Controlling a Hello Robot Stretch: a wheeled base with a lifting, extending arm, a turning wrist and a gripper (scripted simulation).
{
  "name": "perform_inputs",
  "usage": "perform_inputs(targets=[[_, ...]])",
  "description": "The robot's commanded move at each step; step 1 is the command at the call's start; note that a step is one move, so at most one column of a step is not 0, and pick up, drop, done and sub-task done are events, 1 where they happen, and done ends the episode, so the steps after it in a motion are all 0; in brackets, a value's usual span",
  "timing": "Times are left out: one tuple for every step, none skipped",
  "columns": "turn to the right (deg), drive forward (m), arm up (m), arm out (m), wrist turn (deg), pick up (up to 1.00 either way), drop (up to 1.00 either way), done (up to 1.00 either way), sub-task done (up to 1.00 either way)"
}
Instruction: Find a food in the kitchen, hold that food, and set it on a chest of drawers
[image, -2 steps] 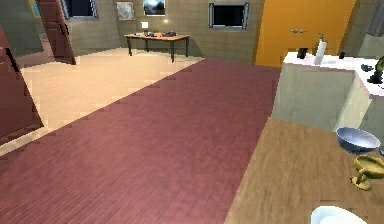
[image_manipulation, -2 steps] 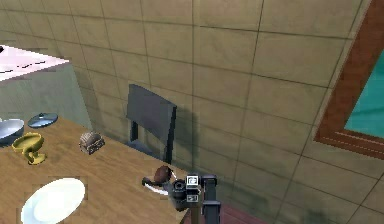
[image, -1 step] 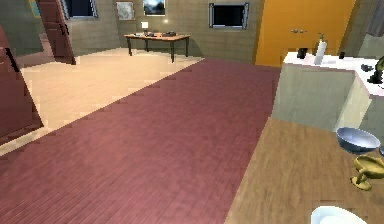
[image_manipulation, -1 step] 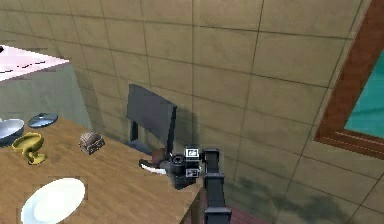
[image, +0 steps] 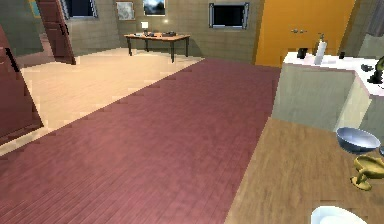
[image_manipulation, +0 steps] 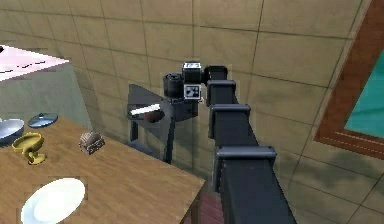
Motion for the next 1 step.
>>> perform_inputs(targets=[[0.0, 0.0, 0.0, 0.0, -45.0, 0.0, 0.0, 0.0, 0.0]])
